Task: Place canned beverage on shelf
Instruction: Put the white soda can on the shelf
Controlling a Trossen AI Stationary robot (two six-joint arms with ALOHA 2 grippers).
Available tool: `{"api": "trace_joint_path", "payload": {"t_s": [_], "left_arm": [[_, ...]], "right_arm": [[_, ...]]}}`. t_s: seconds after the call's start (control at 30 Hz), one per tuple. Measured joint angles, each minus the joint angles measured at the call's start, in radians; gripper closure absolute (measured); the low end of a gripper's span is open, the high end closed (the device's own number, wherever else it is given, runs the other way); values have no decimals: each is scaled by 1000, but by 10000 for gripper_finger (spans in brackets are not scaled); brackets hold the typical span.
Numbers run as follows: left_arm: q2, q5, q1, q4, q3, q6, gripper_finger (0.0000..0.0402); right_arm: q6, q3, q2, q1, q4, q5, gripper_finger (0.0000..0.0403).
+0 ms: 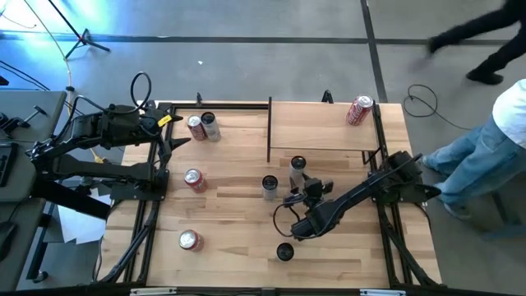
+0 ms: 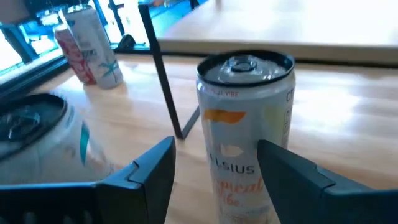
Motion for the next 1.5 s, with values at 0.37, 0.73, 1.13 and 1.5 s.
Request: {"api": "trace_joint_path", "payload": {"t_s": [0.37, 0.73, 1.13, 1.5], "left_arm": [[0, 0, 0, 0, 0, 0, 67], [0, 0, 0, 0, 0, 0, 67], [0, 0, 0, 0, 0, 0, 67], [0, 0, 0, 0, 0, 0, 67]], "right_arm": [[-2, 0, 0, 6, 64, -73, 189], [-2, 0, 0, 28, 85, -46, 189], [-83, 0, 0, 13, 84, -43, 189], [-80, 1, 0, -41, 110, -142, 189]]}}
